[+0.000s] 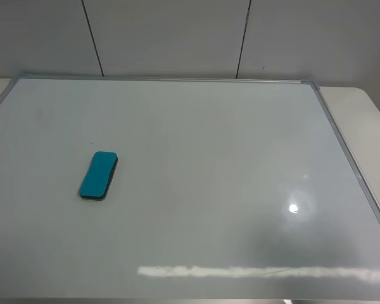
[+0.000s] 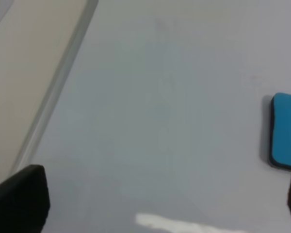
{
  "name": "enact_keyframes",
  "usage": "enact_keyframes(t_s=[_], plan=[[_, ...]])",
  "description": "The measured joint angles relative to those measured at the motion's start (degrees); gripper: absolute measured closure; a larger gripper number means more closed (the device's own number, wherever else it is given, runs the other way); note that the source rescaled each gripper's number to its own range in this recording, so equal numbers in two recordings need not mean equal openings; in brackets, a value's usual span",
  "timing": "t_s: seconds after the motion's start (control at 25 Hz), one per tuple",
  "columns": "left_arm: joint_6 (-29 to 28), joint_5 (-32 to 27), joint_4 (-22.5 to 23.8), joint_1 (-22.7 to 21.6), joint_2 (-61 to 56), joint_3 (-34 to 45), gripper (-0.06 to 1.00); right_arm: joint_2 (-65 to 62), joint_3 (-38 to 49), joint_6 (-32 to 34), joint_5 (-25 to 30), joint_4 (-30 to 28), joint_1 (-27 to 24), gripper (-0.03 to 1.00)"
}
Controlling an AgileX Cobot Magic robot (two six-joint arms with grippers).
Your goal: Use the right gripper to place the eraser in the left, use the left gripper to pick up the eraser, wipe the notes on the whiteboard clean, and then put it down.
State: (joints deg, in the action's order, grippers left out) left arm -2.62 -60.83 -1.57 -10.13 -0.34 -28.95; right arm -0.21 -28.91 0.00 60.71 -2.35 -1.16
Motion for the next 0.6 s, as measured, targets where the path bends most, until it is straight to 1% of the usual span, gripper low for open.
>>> enact_keyframes(t_s=[0.24,0.6], plan=[[-0.30,0.05,0.25,0.54,0.00,0.00,-0.06,0.00,0.00,0.00,0.00,0.00,0.00,-0.03],[-0.36,0.20,0.36,9.84,0.00,0.00,-0.06,0.00,0.00,0.00,0.00,0.00,0.00,-0.03]])
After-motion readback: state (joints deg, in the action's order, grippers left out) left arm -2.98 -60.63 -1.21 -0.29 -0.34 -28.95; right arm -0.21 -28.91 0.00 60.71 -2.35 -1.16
